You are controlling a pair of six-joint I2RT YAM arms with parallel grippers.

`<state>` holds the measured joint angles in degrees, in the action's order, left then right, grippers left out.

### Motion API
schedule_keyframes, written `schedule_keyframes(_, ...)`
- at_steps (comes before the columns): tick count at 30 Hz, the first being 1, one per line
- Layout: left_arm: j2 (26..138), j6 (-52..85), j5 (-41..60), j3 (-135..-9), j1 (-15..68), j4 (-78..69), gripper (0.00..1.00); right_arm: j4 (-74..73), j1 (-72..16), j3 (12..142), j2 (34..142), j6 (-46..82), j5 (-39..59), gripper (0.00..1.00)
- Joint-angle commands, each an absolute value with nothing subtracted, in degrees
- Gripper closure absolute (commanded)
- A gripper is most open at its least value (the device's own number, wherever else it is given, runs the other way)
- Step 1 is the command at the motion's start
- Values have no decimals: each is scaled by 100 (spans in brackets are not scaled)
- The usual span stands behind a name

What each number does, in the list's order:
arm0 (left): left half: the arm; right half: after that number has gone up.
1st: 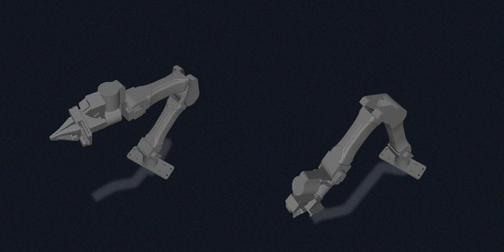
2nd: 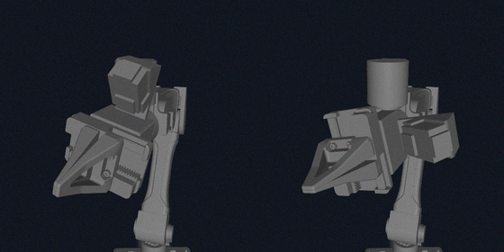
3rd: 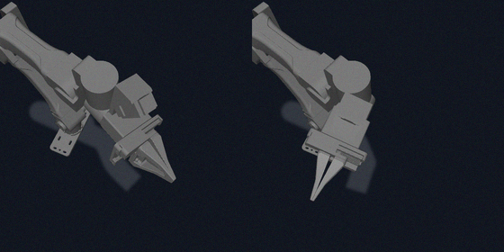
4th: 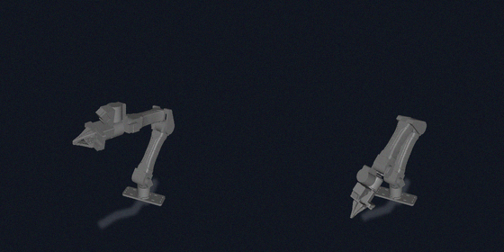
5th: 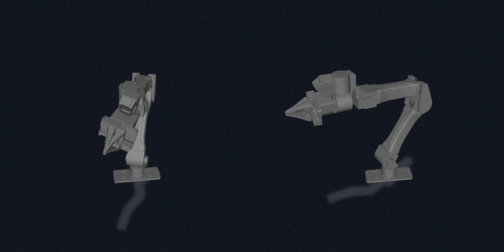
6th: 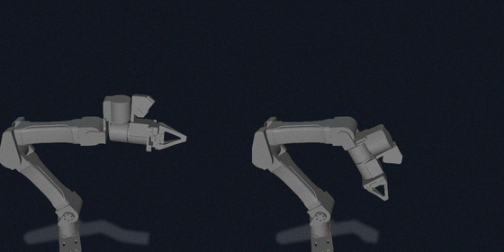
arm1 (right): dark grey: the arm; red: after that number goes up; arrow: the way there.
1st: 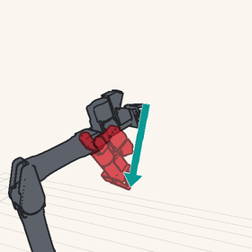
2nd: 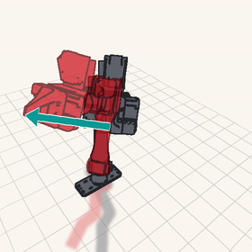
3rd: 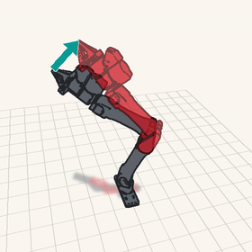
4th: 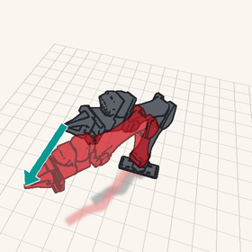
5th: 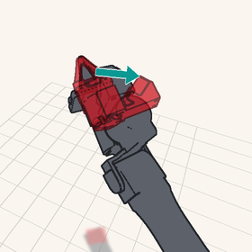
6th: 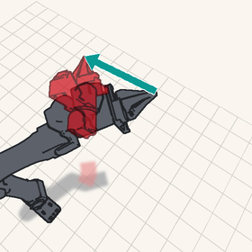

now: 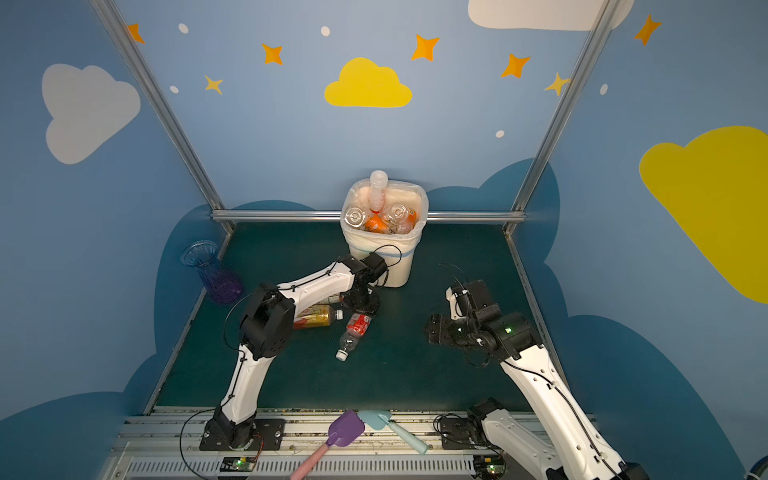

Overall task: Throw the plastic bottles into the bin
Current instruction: 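Lower the left gripper onto the red-label juice bottle and close it, then lift the red-label bottle with the left gripper over the bin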

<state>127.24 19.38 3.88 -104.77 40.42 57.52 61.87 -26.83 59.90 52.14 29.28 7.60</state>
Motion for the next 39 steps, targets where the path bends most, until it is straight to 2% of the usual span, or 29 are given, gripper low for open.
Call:
schedule_keyframes(1,12830,1843,303,-10655,4063,5960,42,6381,-2670,6144,5107,2829,625,19)
schedule_keyframes(3,12832,1805,298,-10687,4061,5981,53,6372,-2654,6135,5098,2825,607,19)
schedule_keyframes(6,12795,1782,320,-10654,4067,5970,64,6426,-2649,6199,5140,2791,572,19)
schedule_keyframes(9,12607,1789,462,-10573,4087,5980,66,6550,-2646,6305,5154,2753,505,19)
schedule_keyframes(17,11330,1861,718,-10441,4080,6174,67,6566,-2638,6249,4864,2865,326,19)
schedule_keyframes(26,10409,1912,998,-12061,4003,6802,64,6486,-2642,6386,4947,2909,359,19)
schedule_keyframes(35,9928,1364,651,-13767,3874,5294,60,6311,-2643,6569,5031,2971,466,20)
schedule_keyframes(39,9770,623,652,-13674,3883,3707,60,6319,-2650,6752,5134,2918,444,20)
